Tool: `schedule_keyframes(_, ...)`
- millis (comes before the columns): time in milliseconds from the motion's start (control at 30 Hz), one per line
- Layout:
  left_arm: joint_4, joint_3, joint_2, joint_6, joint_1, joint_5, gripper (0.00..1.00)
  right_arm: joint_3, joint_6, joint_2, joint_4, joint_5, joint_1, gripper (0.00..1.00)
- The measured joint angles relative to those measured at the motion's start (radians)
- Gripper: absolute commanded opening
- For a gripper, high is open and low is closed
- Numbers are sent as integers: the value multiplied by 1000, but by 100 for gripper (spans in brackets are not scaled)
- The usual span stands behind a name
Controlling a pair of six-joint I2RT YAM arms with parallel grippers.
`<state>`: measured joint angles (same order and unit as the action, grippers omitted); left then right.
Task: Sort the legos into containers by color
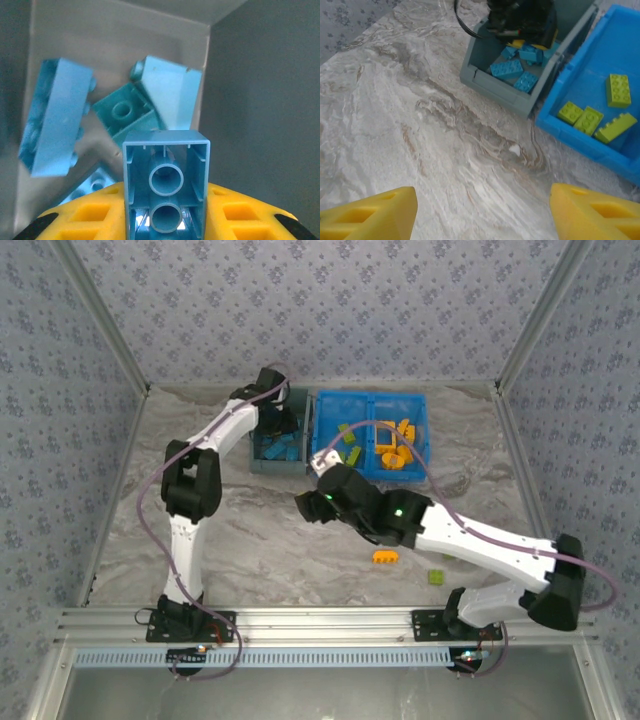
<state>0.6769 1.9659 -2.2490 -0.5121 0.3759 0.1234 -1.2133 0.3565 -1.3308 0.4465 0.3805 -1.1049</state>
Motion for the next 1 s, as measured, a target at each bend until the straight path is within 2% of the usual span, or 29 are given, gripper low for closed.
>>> schedule_keyframes(133, 3, 56, -37, -1, -2, 34, 37, -52, -10, -64, -22, 29, -4, 73)
schedule_keyframes(233, 6, 56, -42, -8, -2, 47, 56, -61, -10, -79, -33, 39, -4, 73)
schedule_keyframes(300, 8, 56, -45, -11, -2, 53, 63, -63, -10, -84, -32, 44, -4, 73)
schedule_keyframes(600, 6, -19, 17, -13, -3, 48, 65, -58, 61, -49, 57, 95, 7, 72)
schedule_keyframes(767, -21, -142, 184, -20, 3, 26, 68, 27, 233, 93, 186, 126, 43, 71)
schedule_keyframes(867, -61, -264, 352, -22, 24, 3, 70, 112, 382, 173, 308, 113, 93, 72)
schedule_keyframes(1000, -135, -438, 592, -14, 134, -31, 72, 211, 601, 215, 478, 31, 177, 73)
